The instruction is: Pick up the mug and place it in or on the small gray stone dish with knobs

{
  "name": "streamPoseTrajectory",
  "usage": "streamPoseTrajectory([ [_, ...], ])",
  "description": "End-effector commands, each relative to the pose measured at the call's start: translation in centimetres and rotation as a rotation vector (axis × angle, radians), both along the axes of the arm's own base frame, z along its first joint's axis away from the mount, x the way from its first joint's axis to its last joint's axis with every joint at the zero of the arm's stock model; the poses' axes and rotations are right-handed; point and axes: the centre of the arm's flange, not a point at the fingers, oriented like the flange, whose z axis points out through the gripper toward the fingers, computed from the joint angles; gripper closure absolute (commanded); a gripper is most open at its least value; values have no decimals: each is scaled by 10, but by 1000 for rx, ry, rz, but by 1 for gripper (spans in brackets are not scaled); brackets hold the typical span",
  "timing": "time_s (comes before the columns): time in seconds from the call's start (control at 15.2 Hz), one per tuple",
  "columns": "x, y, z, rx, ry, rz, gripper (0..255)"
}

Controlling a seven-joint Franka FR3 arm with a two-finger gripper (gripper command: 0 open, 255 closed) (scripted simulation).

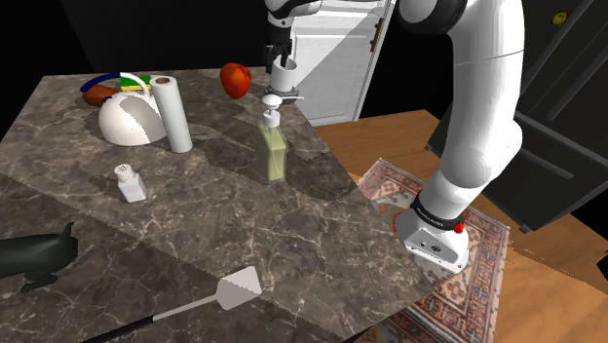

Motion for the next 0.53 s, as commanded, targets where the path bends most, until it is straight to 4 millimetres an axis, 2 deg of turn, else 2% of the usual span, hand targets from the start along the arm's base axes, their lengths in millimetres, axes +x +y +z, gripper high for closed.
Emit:
streamPoseTrajectory([
  [0.0, -2, 1, 21, 0, 0, 0, 0],
  [0.13, -4, 1, 45, 0, 0, 0, 0],
  [0.46, -4, 1, 45, 0, 0, 0, 0],
])
